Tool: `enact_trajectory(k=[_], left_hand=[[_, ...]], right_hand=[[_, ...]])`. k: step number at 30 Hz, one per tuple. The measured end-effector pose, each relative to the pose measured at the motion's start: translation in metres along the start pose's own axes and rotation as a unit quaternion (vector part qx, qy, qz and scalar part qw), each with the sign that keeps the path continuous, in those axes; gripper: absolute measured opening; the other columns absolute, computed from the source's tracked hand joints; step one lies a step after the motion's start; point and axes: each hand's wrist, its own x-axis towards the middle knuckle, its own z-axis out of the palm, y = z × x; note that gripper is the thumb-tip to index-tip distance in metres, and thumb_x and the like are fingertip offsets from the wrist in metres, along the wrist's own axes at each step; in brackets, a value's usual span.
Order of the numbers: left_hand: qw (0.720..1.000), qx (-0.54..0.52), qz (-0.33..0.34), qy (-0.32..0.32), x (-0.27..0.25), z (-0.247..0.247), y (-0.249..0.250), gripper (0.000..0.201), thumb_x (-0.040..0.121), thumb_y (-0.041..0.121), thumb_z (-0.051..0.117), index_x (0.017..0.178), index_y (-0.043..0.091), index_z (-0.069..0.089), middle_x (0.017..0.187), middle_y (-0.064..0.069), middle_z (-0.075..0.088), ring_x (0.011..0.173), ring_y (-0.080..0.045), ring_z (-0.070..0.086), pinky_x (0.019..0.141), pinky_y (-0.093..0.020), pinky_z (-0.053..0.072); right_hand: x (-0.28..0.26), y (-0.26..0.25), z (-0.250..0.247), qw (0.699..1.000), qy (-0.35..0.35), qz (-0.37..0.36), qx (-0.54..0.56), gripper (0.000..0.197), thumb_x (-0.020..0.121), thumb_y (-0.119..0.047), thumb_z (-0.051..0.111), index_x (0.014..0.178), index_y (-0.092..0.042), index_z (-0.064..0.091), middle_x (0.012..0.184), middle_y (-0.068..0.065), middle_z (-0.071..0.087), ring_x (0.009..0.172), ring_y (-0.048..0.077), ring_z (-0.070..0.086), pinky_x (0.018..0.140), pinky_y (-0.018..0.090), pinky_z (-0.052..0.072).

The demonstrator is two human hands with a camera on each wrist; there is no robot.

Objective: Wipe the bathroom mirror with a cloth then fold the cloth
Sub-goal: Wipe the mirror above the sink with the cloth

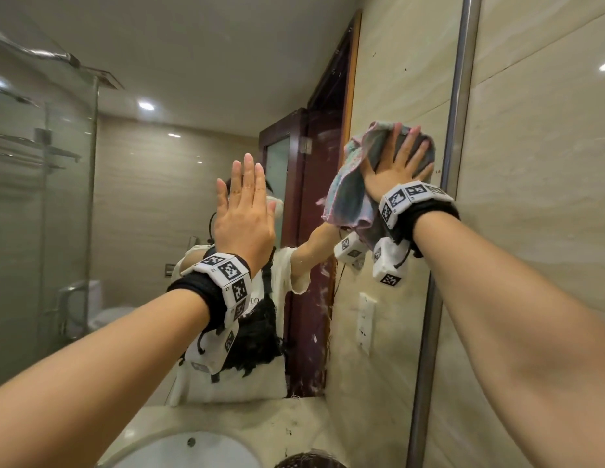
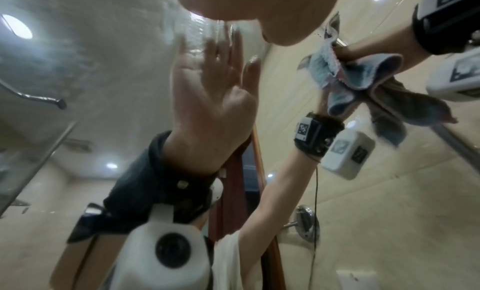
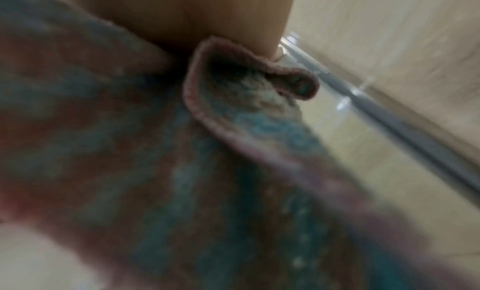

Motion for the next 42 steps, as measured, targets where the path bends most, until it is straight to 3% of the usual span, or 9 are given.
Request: enact_trajectory(k=[7,13,15,18,20,26,34,38,42], left_hand=[[1.0,-0.006,0.004,0.003,-0.002,0.006,-0.007,0.055,0.102,0.027,0.018,0.148,0.012,-0.008,0.156,-0.005,-0.016,0.142,-0.019,-0.016,0.117,-0.041,-0.009],[0.999,-0.011,0.015,0.028,-0.002,0.007,-0.009,0.054,0.102,0.025,0.023,0.149,0.011,0.001,0.157,-0.005,-0.007,0.144,-0.019,-0.009,0.114,-0.037,-0.011],[0.999,-0.007,0.01,0.031,-0.001,0.008,-0.008,0.054,0.102,0.025,0.024,0.149,0.011,0.002,0.157,-0.005,-0.006,0.144,-0.019,-0.009,0.114,-0.038,-0.012],[1.0,-0.006,0.007,0.009,-0.003,0.008,-0.006,0.056,0.102,0.029,0.019,0.148,0.011,-0.005,0.156,-0.006,-0.014,0.143,-0.02,-0.014,0.115,-0.039,-0.011],[1.0,-0.008,0.023,0.001,-0.011,0.01,-0.002,0.057,0.101,0.031,0.016,0.147,0.011,-0.011,0.154,-0.005,-0.02,0.142,-0.019,-0.018,0.116,-0.039,-0.011],[0.999,-0.013,0.037,-0.009,-0.032,0.026,0.009,0.058,0.094,0.037,0.001,0.143,0.009,-0.015,0.155,-0.008,-0.016,0.143,-0.022,-0.013,0.117,-0.043,-0.004],[0.999,0.011,0.046,-0.001,-0.032,0.03,0.007,0.058,0.096,0.034,0.005,0.146,0.005,-0.003,0.156,-0.012,-0.003,0.144,-0.024,-0.005,0.117,-0.046,0.002],[0.998,0.02,0.062,-0.001,-0.032,0.029,0.003,0.056,0.099,0.03,0.012,0.148,0.005,0.004,0.156,-0.011,-0.002,0.144,-0.024,-0.003,0.116,-0.043,-0.001],[0.997,0.018,0.07,-0.022,-0.032,0.025,0.0,0.055,0.102,0.026,0.02,0.148,0.008,-0.004,0.156,-0.008,-0.011,0.144,-0.023,-0.01,0.118,-0.044,0.0]], right_hand=[[-0.003,-0.062,-0.003,0.981,-0.023,-0.19,-0.035,0.074,0.095,-0.055,0.025,0.148,-0.022,-0.016,0.155,0.01,-0.023,0.142,0.035,-0.018,0.111,0.058,-0.01],[-0.024,-0.018,0.009,0.939,-0.083,-0.314,-0.114,0.069,0.096,-0.051,0.025,0.145,-0.032,-0.02,0.154,0.004,-0.028,0.141,0.031,-0.024,0.113,0.059,-0.012],[-0.03,-0.004,0.014,0.951,-0.088,-0.282,-0.092,0.07,0.095,-0.053,0.026,0.146,-0.032,-0.019,0.153,0.003,-0.029,0.141,0.03,-0.025,0.111,0.058,-0.017],[-0.019,0.007,0.009,0.993,-0.06,-0.1,-0.022,0.075,0.094,-0.057,0.028,0.147,-0.029,-0.016,0.155,0.005,-0.025,0.142,0.031,-0.021,0.11,0.056,-0.014],[-0.009,0.012,0.004,0.999,-0.035,-0.024,0.001,0.076,0.093,-0.059,0.028,0.148,-0.026,-0.012,0.156,0.006,-0.02,0.143,0.031,-0.017,0.113,0.058,-0.007],[-0.009,0.012,0.008,0.999,-0.031,0.023,0.023,0.079,0.093,-0.053,0.033,0.148,-0.023,-0.015,0.156,0.007,-0.021,0.143,0.03,-0.019,0.112,0.056,-0.009],[-0.011,-0.007,0.005,0.999,-0.011,0.031,0.016,0.08,0.093,-0.046,0.038,0.149,-0.02,-0.012,0.156,0.01,-0.019,0.143,0.033,-0.016,0.113,0.059,-0.006],[-0.002,-0.038,-0.006,0.994,-0.022,-0.093,-0.05,0.084,0.091,-0.057,0.037,0.149,-0.02,-0.013,0.155,0.011,-0.02,0.143,0.036,-0.015,0.112,0.061,-0.004],[-0.006,-0.068,-0.007,0.976,-0.031,-0.205,-0.062,0.077,0.094,-0.055,0.029,0.148,-0.022,-0.015,0.155,0.011,-0.021,0.142,0.036,-0.017,0.111,0.061,-0.007]])
